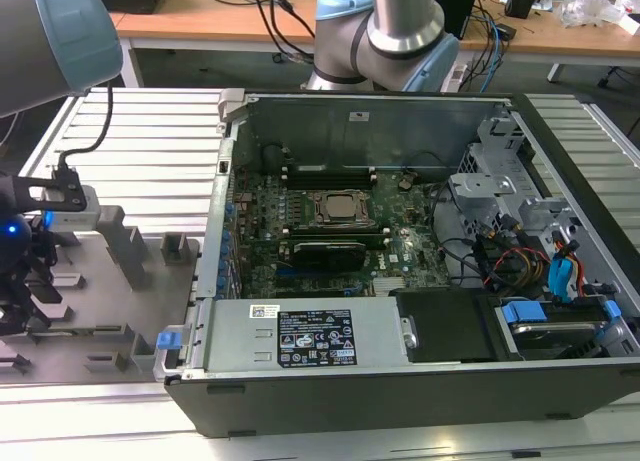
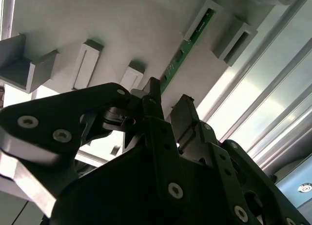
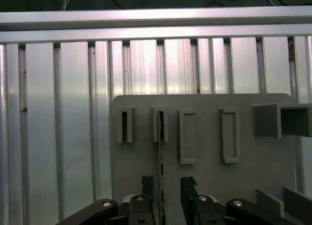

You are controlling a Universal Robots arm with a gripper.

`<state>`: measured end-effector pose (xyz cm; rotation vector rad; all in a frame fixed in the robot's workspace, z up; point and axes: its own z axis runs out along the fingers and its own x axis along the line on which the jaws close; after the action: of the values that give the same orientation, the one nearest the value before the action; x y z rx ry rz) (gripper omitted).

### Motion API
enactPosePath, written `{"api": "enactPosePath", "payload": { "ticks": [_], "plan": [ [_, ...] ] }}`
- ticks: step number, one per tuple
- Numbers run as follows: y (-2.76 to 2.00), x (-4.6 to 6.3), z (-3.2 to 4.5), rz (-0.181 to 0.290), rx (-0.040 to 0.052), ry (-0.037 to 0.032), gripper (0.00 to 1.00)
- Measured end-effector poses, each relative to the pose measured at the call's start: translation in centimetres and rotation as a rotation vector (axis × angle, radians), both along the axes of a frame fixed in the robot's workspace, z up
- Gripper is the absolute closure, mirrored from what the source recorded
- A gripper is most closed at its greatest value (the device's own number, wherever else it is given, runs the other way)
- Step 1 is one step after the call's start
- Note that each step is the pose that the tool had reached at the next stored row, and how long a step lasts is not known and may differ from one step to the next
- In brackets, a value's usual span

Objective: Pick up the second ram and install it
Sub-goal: 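Pick up the second ram and move it above second insertion slot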

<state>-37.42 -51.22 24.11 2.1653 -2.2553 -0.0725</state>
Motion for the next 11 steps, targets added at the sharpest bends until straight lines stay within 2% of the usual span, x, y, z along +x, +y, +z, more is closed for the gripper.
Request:
{"api": "enactPosePath", "payload": {
  "ticks": [2, 4, 11],
  "plan": [
    [-0.42, 0.0, -0.48, 0.000, 0.0001, 0.0000, 0.64],
    [-0.47, 0.1, -0.90, 0.000, 0.0000, 0.0001, 0.64],
    [-0.48, 0.4, -3.38, 0.001, -0.0005, 0.0001, 0.64]
  ]
}}
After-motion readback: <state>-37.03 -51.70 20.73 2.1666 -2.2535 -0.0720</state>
